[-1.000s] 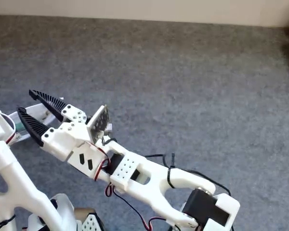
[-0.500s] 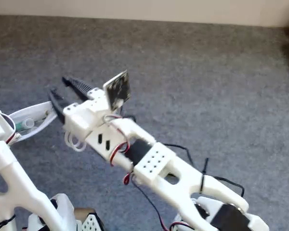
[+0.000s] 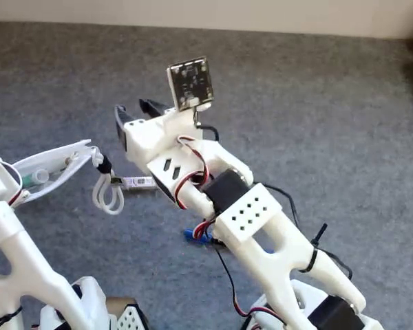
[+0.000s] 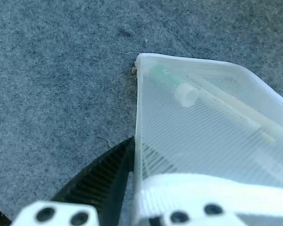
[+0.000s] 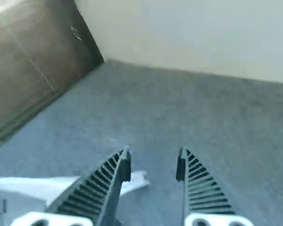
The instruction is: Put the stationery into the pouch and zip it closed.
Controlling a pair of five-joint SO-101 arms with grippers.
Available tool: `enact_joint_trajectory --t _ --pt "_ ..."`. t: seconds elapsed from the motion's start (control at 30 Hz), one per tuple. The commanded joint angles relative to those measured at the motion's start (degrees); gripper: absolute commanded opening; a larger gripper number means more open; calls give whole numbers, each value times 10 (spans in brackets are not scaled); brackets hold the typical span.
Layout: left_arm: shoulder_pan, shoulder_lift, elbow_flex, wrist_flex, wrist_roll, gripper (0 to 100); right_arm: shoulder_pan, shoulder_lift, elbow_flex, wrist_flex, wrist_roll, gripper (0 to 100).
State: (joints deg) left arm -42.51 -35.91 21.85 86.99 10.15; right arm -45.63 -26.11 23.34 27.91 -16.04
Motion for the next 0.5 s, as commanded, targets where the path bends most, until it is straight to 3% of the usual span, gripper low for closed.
enact_joint_trajectory --t 0.0,0.23,0.47 --pt "-2 9 5 -12 8 5 6 -29 -39 46 62 152" --pt "-2 9 5 -12 8 5 6 -3 16 107 150 155" --pt "-2 9 5 -12 8 5 -15 106 59 108 214 269"
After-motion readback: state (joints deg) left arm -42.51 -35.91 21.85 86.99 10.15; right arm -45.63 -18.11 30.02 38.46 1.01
